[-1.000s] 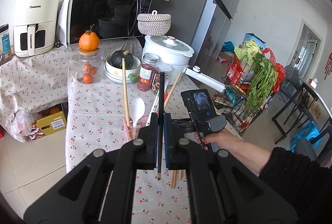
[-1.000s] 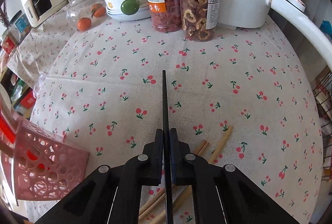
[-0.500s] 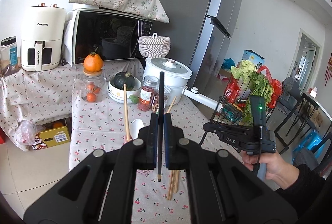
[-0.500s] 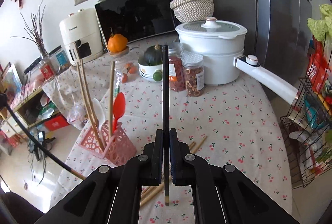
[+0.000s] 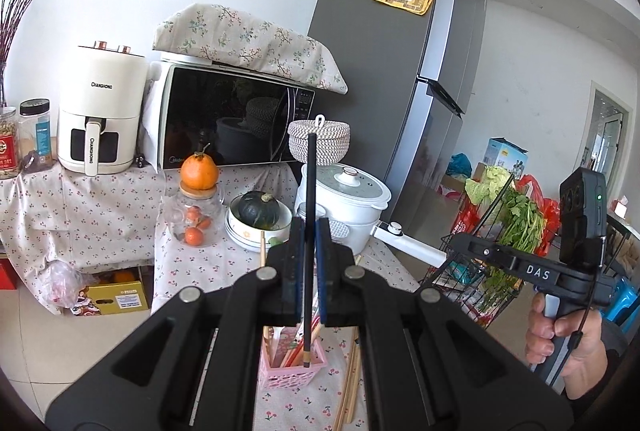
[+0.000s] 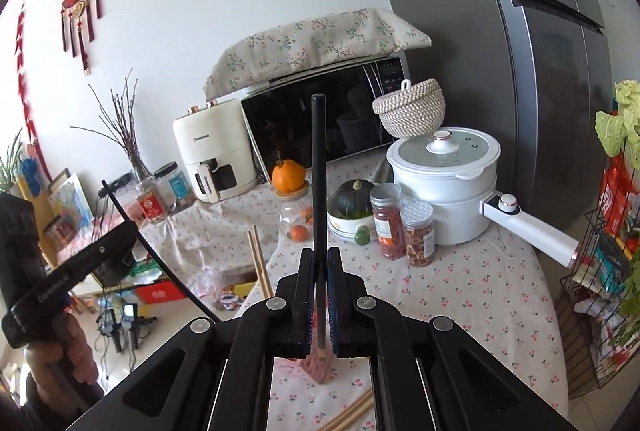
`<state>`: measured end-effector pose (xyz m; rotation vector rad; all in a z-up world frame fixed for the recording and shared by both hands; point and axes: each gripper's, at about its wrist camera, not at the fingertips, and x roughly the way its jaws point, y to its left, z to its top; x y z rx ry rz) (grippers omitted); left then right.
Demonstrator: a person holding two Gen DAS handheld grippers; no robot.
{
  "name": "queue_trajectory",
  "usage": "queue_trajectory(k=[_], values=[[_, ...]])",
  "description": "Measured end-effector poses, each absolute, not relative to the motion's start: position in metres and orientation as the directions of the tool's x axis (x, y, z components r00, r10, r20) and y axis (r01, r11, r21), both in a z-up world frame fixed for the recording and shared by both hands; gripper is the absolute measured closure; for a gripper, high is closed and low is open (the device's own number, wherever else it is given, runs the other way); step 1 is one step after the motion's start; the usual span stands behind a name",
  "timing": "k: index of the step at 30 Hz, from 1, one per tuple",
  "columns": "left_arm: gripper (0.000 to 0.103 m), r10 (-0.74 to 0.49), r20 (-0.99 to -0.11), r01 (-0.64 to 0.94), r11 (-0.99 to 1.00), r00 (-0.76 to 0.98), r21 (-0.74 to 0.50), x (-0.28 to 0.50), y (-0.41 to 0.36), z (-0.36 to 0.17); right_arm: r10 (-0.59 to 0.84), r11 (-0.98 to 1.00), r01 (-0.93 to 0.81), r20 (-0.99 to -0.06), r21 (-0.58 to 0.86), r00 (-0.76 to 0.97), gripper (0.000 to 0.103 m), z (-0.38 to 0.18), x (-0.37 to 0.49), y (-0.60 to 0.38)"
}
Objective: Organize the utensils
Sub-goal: 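Lower the black chopsticks into the basket and open both grippers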
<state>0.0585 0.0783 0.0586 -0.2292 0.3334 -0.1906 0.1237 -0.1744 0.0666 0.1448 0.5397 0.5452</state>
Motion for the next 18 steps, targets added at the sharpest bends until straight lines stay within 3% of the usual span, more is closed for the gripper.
queue_trajectory(k=[6, 14, 15, 18], values=[[0.097, -0.203, -0.357, 0.117, 0.962, 0.912, -0.248, 0.080, 0.083, 0.043, 0.569, 0.822, -0.486, -0.432, 0.296, 0.700, 0.098, 0.067, 0.132, -0.153], [0.096, -0.224, -0.442, 0.128, 0.963, 0.868, -0.236, 0.105, 0.077, 0.020, 0.594, 0.804, -0.483, -0.518, 0.347, 0.616, 0.096, 0.022, 0.162, -0.118], [0.094, -0.225, -0.448, 0.129, 0.963, 0.865, -0.236, 0.105, 0.076, 0.019, 0.603, 0.797, -0.476, -0.519, 0.372, 0.606, 0.095, 0.018, 0.167, -0.118], [0.074, -0.229, -0.448, 0.131, 0.962, 0.864, -0.239, 0.103, 0.077, 0.021, 0.611, 0.792, -0.452, -0.514, 0.411, 0.602, 0.088, 0.013, 0.175, -0.123]])
